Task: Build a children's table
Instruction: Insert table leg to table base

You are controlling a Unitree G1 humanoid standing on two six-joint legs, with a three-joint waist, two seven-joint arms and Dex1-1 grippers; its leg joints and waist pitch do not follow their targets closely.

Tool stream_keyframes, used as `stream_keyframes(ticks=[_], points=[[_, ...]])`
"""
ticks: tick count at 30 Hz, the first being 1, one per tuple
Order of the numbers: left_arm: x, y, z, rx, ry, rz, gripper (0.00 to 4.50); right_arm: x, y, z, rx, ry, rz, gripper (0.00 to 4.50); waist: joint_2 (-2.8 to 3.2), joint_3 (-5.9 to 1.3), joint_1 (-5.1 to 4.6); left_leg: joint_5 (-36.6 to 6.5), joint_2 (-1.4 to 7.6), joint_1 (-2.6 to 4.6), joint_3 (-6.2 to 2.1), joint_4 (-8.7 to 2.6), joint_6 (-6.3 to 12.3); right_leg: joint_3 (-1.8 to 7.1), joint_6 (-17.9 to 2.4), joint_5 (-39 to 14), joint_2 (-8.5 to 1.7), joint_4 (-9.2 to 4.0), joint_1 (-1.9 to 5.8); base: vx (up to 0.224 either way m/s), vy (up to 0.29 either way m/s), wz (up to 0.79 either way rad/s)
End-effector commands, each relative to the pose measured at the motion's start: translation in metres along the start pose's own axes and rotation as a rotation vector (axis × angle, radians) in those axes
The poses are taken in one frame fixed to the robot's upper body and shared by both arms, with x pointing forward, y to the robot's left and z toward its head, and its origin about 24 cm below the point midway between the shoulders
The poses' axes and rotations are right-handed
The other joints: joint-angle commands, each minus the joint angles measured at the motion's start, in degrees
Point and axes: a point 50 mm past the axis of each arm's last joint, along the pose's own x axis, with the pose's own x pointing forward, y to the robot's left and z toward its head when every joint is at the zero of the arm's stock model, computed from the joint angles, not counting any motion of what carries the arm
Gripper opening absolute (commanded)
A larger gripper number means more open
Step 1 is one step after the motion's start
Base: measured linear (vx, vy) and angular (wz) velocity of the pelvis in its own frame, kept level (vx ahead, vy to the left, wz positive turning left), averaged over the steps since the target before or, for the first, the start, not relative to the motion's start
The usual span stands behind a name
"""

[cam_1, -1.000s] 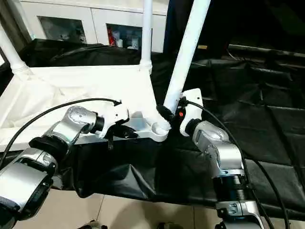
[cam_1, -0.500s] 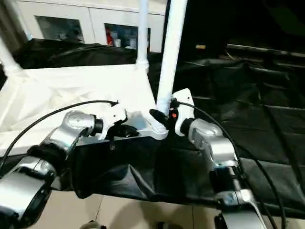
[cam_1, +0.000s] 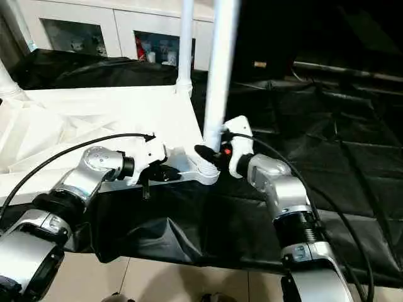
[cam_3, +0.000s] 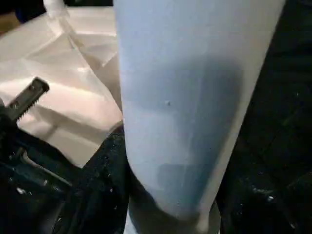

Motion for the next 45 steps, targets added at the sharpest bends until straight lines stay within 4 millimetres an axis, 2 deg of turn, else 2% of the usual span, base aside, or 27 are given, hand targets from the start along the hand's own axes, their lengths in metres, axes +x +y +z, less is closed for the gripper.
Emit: stream_keyframes(ticks=[1,4,5,6,7,8,11,13,14,15,17,18,19,20,26,29,34,36,38,39,41,45], points=[[0.0,-0.001,-0.007,-0.002,0.06,0.001,0.0,-0.004,-0.005,-0.011,0.091,0.009,-0.016,1.89,0.26,-3.95,0.32,-13.78,0.22,0.16,0.3,-3.88,1.45,2.5,-8.38,-21.54,-3.45,-4.21,3.16,0.0,0.0,0.0],[0.001,-0.001,-0.006,0.002,0.064,0.003,0.0,-0.009,-0.011,-0.019,0.175,-0.027,-0.041,1.89,0.13,-4.04,0.44,-13.19,0.25,0.1,0.34,-3.86,1.5,2.51,-9.3,-19.39,-3.42,-3.93,3.29,0.0,0.0,0.0],[0.001,-0.001,-0.006,0.004,0.067,0.002,0.0,-0.011,-0.012,-0.022,0.186,-0.031,-0.048,1.89,0.78,-4.0,0.57,-13.4,0.27,0.19,0.25,-3.91,1.37,2.53,-9.53,-19.2,-3.47,-3.86,3.23,0.0,0.0,0.0],[0.001,-0.002,-0.006,0.006,0.07,0.002,0.0,-0.012,-0.012,-0.027,0.197,-0.035,-0.057,1.89,0.47,-4.08,0.5,-13.32,0.27,0.15,0.32,-3.9,1.31,2.51,-9.73,-18.27,-3.35,-3.87,3.3,0.0,0.0,0.0],[0.001,-0.002,-0.006,0.007,0.071,0.001,0.0,-0.013,-0.012,-0.029,0.199,-0.035,-0.057,1.89,0.43,-4.12,0.52,-13.31,0.28,0.12,0.31,-3.89,1.31,2.53,-9.88,-17.83,-3.37,-3.78,3.34,0.0,0.0,0.0],[0.002,-0.002,-0.006,0.013,0.079,-0.005,0.0,-0.015,-0.01,-0.04,0.207,-0.036,-0.057,1.89,0.71,-4.09,0.5,-13.64,0.23,0.07,0.32,-3.91,1.25,2.52,-10.02,-17.5,-3.36,-3.88,3.38,0.0,0.0,0.0],[0.002,-0.002,-0.007,0.018,0.086,-0.006,0.0,-0.017,-0.006,-0.049,0.208,-0.043,-0.049,1.89,0.58,-3.97,0.6,-14.81,0.24,0.16,0.26,-4.02,1.14,2.41,-9.36,-19.8,-3.44,-4.13,3.33,0.0,0.0,0.0],[0.002,-0.002,-0.007,0.02,0.092,-0.002,0.0,-0.018,-0.004,-0.055,0.215,-0.062,-0.054,1.89,0.62,-3.83,0.53,-16.01,0.22,0.35,0.25,-4.07,1.12,2.34,-8.76,-22.45,-3.46,-4.53,3.14,0.0,0.0,0.0],[0.002,-0.001,-0.007,0.02,0.094,0.003,0.0,-0.018,-0.003,-0.06,0.212,-0.075,-0.062,1.89,0.97,-3.72,0.47,-17.03,0.22,0.38,0.15,-4.17,0.88,2.3,-8.32,-24.03,-3.48,-4.84,3.07,0.0,0.0,0.0],[0.001,-0.001,-0.007,0.021,0.095,0.005,0.0,-0.019,-0.002,-0.063,0.212,-0.083,-0.068,1.89,0.84,-3.77,0.47,-17.51,0.19,0.44,0.08,-4.16,0.83,2.21,-7.95,-25.09,-3.52,-4.93,3.06,0.0,0.0,0.0],[0.001,0.0,-0.007,0.024,0.098,0.014,0.0,-0.02,0.002,-0.072,0.204,-0.111,-0.084,1.89,0.87,-3.76,0.48,-18.16,0.25,0.46,0.02,-4.22,0.87,2.18,-7.45,-26.28,-3.67,-5.16,2.89,0.0,0.0,0.0],[0.001,0.0,-0.006,0.025,0.1,0.017,0.0,-0.02,0.005,-0.075,0.18,-0.118,-0.082,1.89,1.1,-3.76,0.44,-18.5,0.3,0.44,-0.11,-4.36,0.8,2.12,-7.34,-26.24,-3.58,-5.23,2.94,0.0,0.0,0.0],[0.001,0.001,-0.006,0.026,0.101,0.019,0.0,-0.02,0.007,-0.077,0.141,-0.121,-0.085,1.89,1.01,-3.74,0.38,-18.6,0.3,0.4,-0.13,-4.38,0.81,2.09,-7.37,-26.02,-3.5,-5.19,2.95,0.0,0.0,0.0],[0.001,0.001,-0.006,0.026,0.101,0.02,0.0,-0.02,0.007,-0.078,0.13,-0.123,-0.089,1.89,1.18,-3.72,0.28,-19.19,0.29,0.47,-0.16,-4.48,0.91,2.01,-7.4,-26.09,-3.47,-5.27,2.96,0.0,0.0,0.0],[0.001,0.002,-0.006,0.032,0.104,0.024,0.0,-0.02,0.005,-0.077,0.073,-0.139,-0.112,1.89,1.19,-3.71,0.15,-19.85,0.2,0.47,-0.19,-4.48,1.29,1.97,-7.03,-27.84,-3.51,-5.5,2.92,0.0,0.0,0.0],[0.001,0.0,-0.006,0.058,0.114,0.0,0.0,-0.016,0.008,-0.079,-0.046,-0.08,-0.068,1.89,1.05,-3.57,-0.07,-20.78,0.16,0.43,-0.3,-4.5,1.27,1.8,-6.12,-30.27,-3.49,-5.77,2.79,0.0,0.0,0.0],[-0.001,-0.003,-0.01,0.095,0.157,-0.046,0.0,-0.011,0.01,-0.078,-0.119,0.011,0.0,1.89,0.8,-3.57,-0.36,-20.7,0.04,0.36,-0.34,-4.48,1.66,1.76,-5.09,-31.94,-3.45,-6.01,2.78,0.0,0.0,0.0],[-0.002,-0.004,-0.011,0.111,0.176,-0.064,0.0,-0.01,0.01,-0.078,-0.15,0.046,0.025,1.89,0.84,-3.54,-0.61,-21.17,0.06,0.29,-0.41,-4.5,1.63,1.69,-5.09,-32.05,-3.41,-6.0,2.76,0.0,0.0,0.0],[-0.004,-0.005,-0.012,0.125,0.196,-0.098,0.0,-0.005,0.009,-0.073,-0.151,0.076,0.073,1.89,0.61,-3.63,-0.76,-21.47,0.07,0.41,-0.43,-4.46,1.79,1.66,-5.15,-32.25,-3.45,-6.04,2.66,0.0,0.0,0.0],[-0.004,-0.005,-0.012,0.125,0.196,-0.1,0.0,-0.005,0.009,-0.072,-0.15,0.078,0.075,1.89,0.73,-3.6,-1.05,-21.57,0.1,0.17,-0.55,-4.59,1.75,1.64,-5.44,-31.92,-3.38,-5.91,2.85,0.0,0.0,0.0],[-0.005,-0.006,-0.012,0.131,0.203,-0.125,0.0,-0.003,0.007,-0.066,-0.135,0.096,0.11,1.89,0.66,-3.65,-1.18,-21.96,0.13,0.41,-0.47,-4.48,1.75,1.69,-5.77,-31.47,-3.39,-5.99,2.66,0.0,0.0,0.0],[-0.006,-0.006,-0.011,0.147,0.213,-0.159,0.0,0.0,0.004,-0.058,-0.115,0.131,0.172,1.89,0.49,-3.83,-1.27,-21.21,0.24,0.15,-0.5,-4.57,1.79,1.76,-6.7,-29.59,-3.35,-5.6,2.97,0.0,0.0,0.0]])
